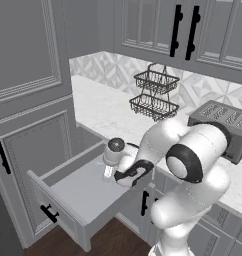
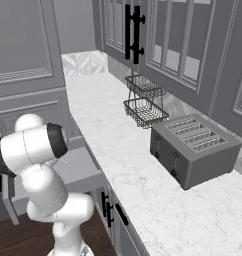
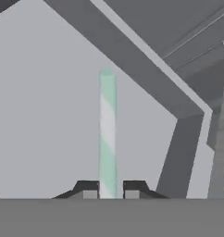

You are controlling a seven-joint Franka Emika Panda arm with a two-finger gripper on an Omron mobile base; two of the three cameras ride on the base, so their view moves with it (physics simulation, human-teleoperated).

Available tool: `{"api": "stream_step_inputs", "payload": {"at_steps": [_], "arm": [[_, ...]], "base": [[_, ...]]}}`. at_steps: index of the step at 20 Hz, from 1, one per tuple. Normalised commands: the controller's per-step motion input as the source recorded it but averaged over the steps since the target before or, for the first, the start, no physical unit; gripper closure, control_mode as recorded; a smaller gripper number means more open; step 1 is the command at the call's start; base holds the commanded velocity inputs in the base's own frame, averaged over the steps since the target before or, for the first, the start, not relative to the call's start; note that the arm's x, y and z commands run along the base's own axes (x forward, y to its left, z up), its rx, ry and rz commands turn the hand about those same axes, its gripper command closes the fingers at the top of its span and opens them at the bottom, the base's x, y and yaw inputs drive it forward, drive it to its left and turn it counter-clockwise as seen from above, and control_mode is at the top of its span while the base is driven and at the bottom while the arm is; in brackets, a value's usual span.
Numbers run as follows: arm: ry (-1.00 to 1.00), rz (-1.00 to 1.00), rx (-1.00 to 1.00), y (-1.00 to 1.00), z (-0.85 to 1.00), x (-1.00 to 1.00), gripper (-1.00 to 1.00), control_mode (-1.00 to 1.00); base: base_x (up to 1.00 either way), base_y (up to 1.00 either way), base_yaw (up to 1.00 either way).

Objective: Take a straw from the drawer in front and place it inside the glass cup on the dining counter.

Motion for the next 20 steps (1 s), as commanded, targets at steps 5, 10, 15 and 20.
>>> {"api": "stream_step_inputs", "payload": {"at_steps": [5, 10, 15, 20], "arm": [[-0.03, -0.44, 0.31, -0.37, 1.00, -0.88, 1.00, -1.00], [0.00, -0.37, 0.29, -0.32, 1.00, -0.66, 1.00, -1.00], [-0.02, -0.28, 0.24, -0.30, 0.98, -0.59, 1.00, -1.00], [-0.40, -0.23, 0.29, -0.44, 0.49, -0.84, 1.00, -1.00]], "base": [[0.00, 0.00, 0.00], [0.00, 0.00, 0.00], [0.00, 0.00, 0.00], [0.00, 0.00, 0.00]]}}
